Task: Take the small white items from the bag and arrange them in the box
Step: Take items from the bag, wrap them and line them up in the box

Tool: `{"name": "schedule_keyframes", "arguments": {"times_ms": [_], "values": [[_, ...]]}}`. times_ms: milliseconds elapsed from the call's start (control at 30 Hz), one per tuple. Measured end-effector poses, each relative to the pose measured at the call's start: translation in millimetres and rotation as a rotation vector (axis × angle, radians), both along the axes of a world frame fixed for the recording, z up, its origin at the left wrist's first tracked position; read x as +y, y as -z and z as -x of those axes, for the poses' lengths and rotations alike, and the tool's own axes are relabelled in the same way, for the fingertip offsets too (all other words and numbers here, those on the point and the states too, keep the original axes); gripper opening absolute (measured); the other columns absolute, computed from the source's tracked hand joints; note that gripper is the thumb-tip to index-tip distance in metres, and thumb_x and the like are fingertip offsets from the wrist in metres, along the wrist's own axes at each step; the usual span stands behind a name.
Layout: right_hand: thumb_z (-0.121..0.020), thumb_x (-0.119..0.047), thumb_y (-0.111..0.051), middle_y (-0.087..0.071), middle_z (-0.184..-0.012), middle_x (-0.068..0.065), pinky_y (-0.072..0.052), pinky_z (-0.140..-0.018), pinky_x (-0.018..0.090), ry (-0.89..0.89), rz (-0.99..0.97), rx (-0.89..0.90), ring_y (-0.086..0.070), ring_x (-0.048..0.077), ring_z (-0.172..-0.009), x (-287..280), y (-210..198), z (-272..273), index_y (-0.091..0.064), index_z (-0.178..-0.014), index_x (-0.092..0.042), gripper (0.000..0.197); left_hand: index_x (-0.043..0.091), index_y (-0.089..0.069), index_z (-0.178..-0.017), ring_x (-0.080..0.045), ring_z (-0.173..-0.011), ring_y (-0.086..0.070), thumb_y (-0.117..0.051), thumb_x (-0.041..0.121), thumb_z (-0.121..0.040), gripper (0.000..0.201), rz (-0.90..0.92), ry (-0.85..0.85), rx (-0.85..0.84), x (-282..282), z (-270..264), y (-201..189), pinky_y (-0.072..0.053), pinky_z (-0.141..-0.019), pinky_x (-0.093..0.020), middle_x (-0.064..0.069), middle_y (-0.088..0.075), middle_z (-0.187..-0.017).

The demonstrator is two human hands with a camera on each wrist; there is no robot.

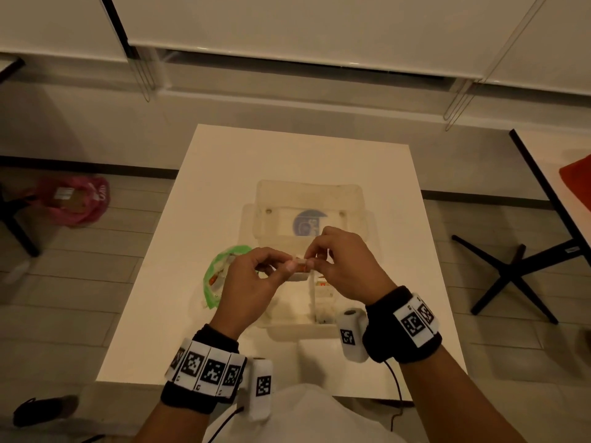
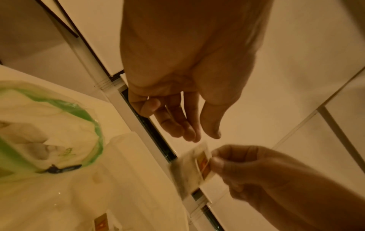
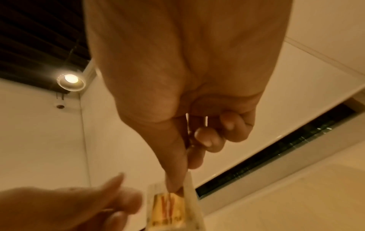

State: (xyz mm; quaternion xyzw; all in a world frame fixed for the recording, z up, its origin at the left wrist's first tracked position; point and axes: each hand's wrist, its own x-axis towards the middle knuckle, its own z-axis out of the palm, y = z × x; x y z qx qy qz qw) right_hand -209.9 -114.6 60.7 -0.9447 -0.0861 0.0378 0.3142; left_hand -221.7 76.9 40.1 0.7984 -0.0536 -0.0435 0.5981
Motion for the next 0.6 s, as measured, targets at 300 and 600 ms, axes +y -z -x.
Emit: {"name": "schedule_keyframes", "arguments": {"times_ms": [300, 600], "values": [[-0.088, -0.014, -0.060, -0.071, -0.091, -0.001, -0.052, -0.071, 0.032, 0.082, 0.334, 0.217, -0.066, 0.021, -0.085, -4, 61, -36, -0.075, -0.084, -0.019, 0.017, 0.018, -0.072, -0.069, 0.002, -0.052, -0.052, -0.066, 0.040, -0.094, 0.033, -0.447, 0.345, 0.484, 89, 21, 44, -0.043, -0.059, -0.017, 0.006, -0.063, -0.059], [-0.090, -0.019, -0.059, -0.070, -0.094, 0.003, -0.043, -0.065, 0.028, 0.058, 0.535, 0.290, -0.066, 0.025, -0.085, 12, 122, -53, -0.074, -0.089, -0.018, 0.016, 0.020, -0.064, -0.043, -0.007, -0.057, -0.060, -0.064, 0.026, -0.091, 0.048, -0.837, 0.348, 0.897, 180, 88, 157, -0.042, -0.055, -0.015, 0.007, -0.059, -0.048]]}}
